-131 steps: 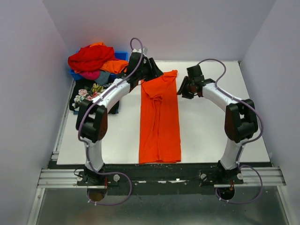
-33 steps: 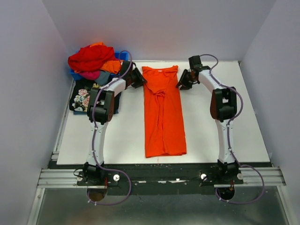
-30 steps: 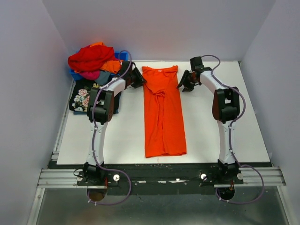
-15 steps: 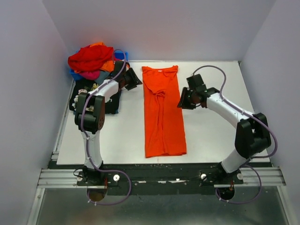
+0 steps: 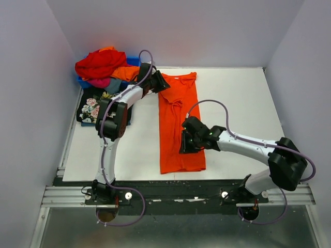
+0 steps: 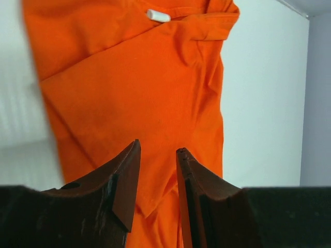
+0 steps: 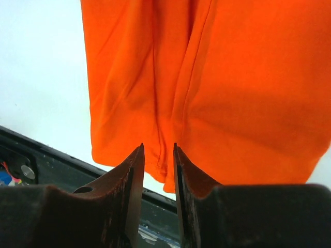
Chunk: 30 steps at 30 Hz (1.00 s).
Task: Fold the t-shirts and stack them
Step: Rotate the tshirt 85 degrees
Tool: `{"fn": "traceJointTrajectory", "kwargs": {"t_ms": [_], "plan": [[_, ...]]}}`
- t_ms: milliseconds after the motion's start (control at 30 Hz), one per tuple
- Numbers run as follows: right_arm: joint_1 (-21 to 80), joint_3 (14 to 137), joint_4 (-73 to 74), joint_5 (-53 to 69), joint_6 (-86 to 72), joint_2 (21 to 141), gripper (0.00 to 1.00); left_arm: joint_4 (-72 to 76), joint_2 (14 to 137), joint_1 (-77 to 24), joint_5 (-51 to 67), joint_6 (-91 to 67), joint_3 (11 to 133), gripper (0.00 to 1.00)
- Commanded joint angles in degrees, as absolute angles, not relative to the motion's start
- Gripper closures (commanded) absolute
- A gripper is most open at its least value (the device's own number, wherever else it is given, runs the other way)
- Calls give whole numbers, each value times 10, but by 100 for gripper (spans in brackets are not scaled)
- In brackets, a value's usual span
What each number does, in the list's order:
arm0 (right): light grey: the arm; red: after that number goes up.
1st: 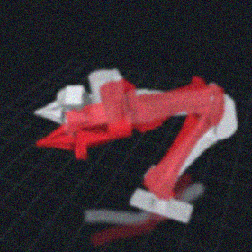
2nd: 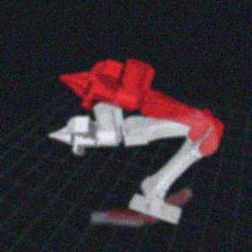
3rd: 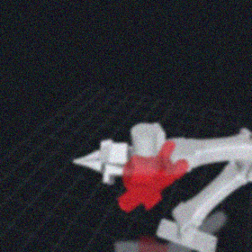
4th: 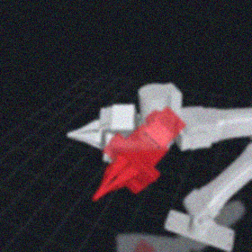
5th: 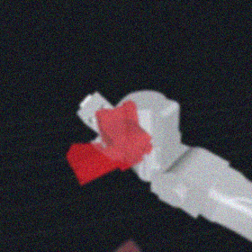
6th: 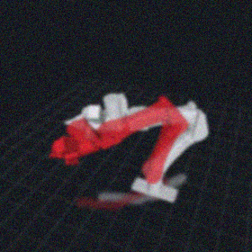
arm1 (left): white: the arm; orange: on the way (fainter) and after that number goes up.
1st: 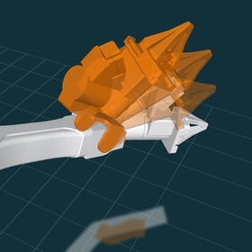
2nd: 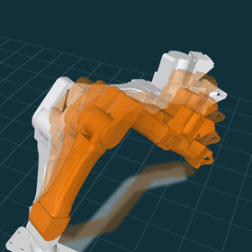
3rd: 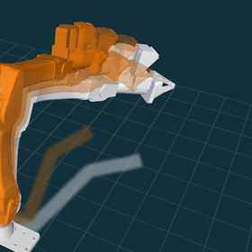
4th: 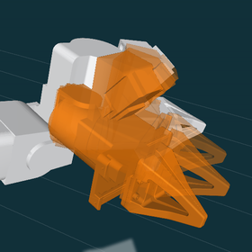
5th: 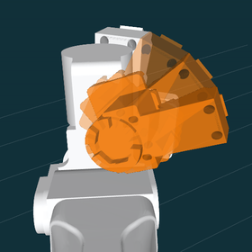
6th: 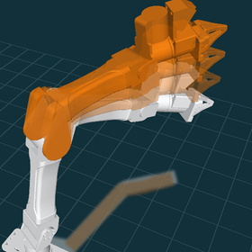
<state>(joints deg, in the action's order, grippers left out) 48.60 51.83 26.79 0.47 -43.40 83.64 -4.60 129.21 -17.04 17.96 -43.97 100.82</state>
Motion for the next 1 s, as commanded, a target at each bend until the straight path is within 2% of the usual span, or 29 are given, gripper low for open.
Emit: {"fn": "traceJointTrajectory", "kwargs": {"t_ms": [0,233,400,533,967], "plan": [[521,503,254,-22,-487,821,64,-47,1346,-185,210,-432,1079,55],[598,490,276,-44,-544,810,64,-43,1390,-190,220,-433,1099,58],[627,497,308,-68,-567,816,64,-45,1422,-190,224,-435,1113,67],[629,506,332,-90,-575,833,65,-54,1443,-190,226,-434,1128,70],[633,520,308,-76,-568,893,65,-76,1446,-189,217,-419,1139,70]]}}
